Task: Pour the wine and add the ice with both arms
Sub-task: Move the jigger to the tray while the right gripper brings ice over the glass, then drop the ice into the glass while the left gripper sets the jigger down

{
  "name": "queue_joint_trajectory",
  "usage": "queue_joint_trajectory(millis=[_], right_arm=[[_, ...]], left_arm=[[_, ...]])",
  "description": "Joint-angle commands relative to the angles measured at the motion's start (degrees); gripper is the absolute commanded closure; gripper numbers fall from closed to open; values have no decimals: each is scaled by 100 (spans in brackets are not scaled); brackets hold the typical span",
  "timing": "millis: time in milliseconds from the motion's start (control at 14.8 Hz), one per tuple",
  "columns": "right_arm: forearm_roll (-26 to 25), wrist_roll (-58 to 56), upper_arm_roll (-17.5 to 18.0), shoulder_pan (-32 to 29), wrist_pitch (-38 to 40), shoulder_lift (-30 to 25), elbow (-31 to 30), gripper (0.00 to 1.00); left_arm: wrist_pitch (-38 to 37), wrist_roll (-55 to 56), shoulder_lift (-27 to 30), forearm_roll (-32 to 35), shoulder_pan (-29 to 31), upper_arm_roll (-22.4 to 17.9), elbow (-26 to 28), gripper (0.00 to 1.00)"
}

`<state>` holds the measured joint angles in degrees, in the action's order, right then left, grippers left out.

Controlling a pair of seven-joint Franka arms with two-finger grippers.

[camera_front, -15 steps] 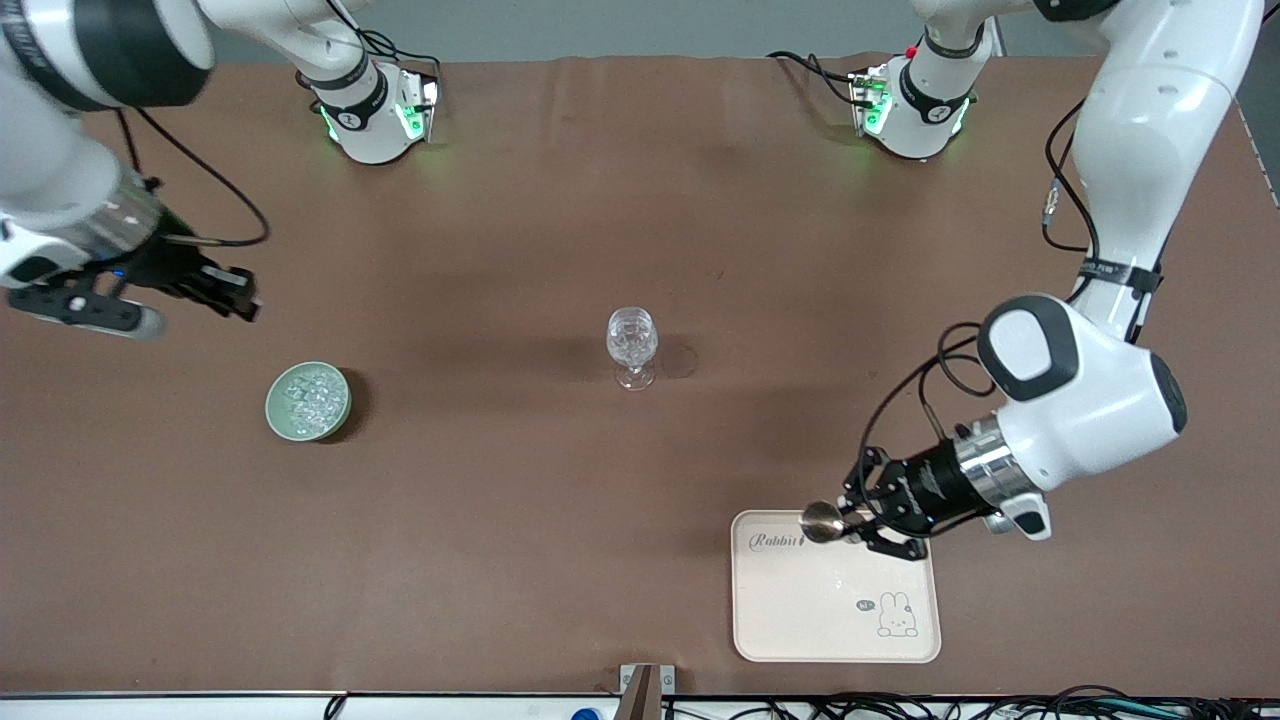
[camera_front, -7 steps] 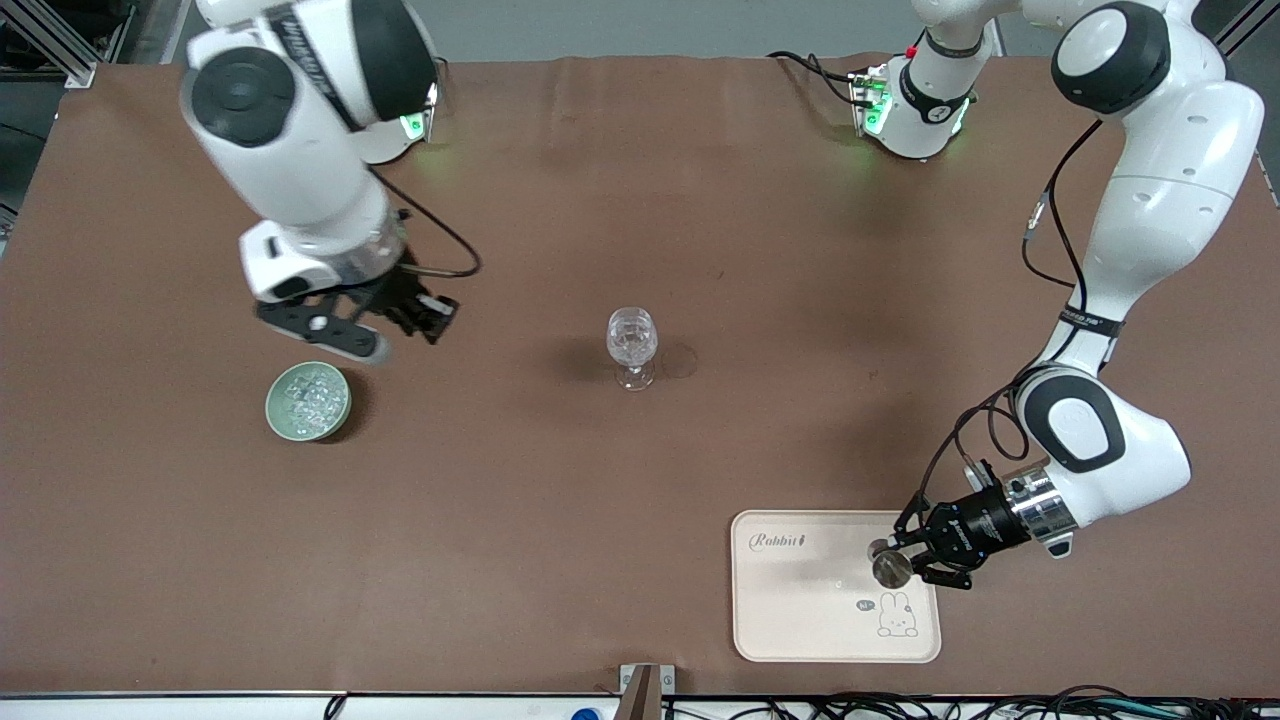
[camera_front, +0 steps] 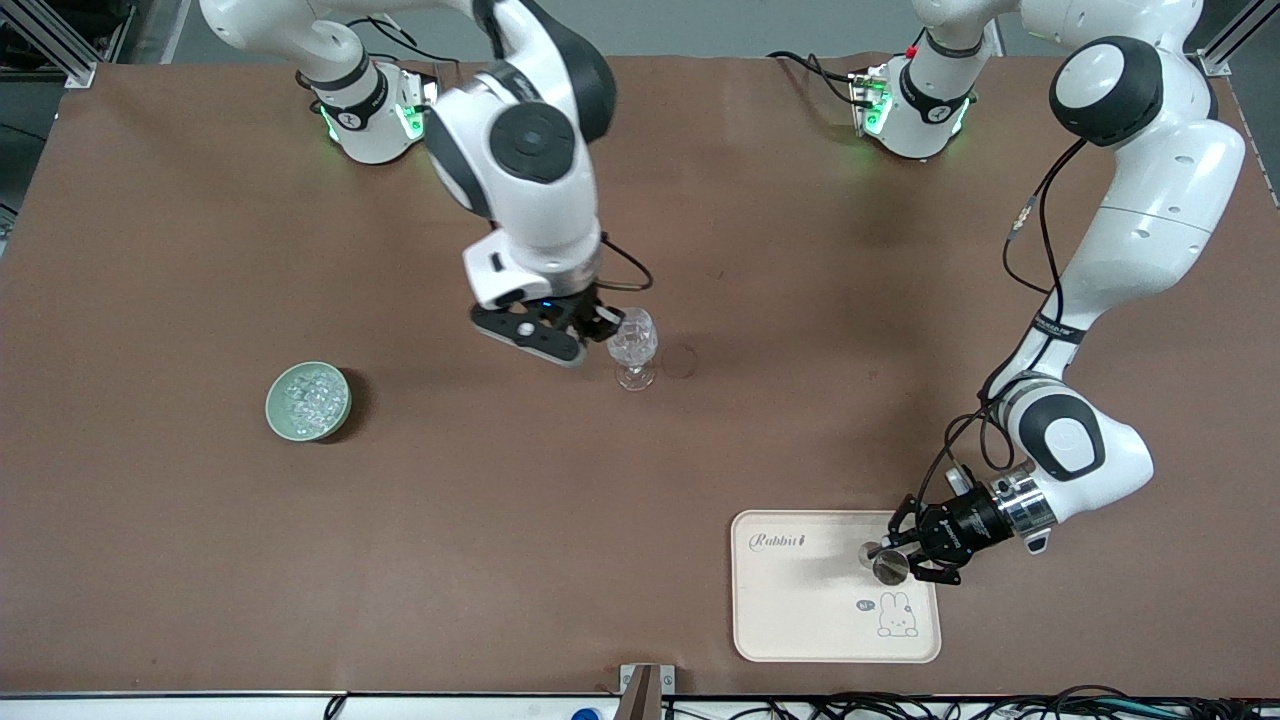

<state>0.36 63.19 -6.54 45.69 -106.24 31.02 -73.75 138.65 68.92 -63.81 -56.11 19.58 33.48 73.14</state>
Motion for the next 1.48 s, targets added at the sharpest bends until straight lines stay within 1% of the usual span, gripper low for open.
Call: queue_joint_trajectory(millis=[0,202,270,405,675,810,877,944,1012,1147,1282,1349,1417], right_arm=[[52,202,-76,168,-46,281,264,100],[52,211,-76,396,-46,317,238,99],[52,211,-76,475,-46,317,229,99],[52,220,-76,616,-46,317,220,99],[17,229,-76,678,-55,317,98,99],[-1,203,-84,678,-63,326,88,99],[-1,168,-84,652,-55,326,88,99],[-18,150,-84,634,-72,326,88,99],[-71,141,-84,625,-107,343,80,99],[-124,141,-84,625,-195,466,80,99],[-150,132,-84,617,-222,493,71,98],[-203,115,-84,599,-222,519,71,98],[-238,106,-84,582,-222,519,71,97]], left_arm=[[-294,-580,-149,-277,55,71,-169,99],[-312,-756,-176,-286,72,62,-143,99],[-312,-984,-193,-303,99,62,-134,99],[-321,-1135,-246,-479,99,62,-134,99],[-356,-1538,-316,-506,99,27,-81,96],[-356,-1540,-334,-515,99,18,-90,93],[-365,-1540,-334,-515,108,18,-81,88],[-365,-1540,-325,-515,99,18,-81,76],[-365,-1531,-308,-515,99,18,-81,53],[-356,-1522,-264,-471,99,18,-81,0],[-365,-1504,-133,-410,125,-51,-81,0],[-461,-1504,25,-235,160,-122,-37,0],[-645,-1531,218,202,187,-183,6,0]])
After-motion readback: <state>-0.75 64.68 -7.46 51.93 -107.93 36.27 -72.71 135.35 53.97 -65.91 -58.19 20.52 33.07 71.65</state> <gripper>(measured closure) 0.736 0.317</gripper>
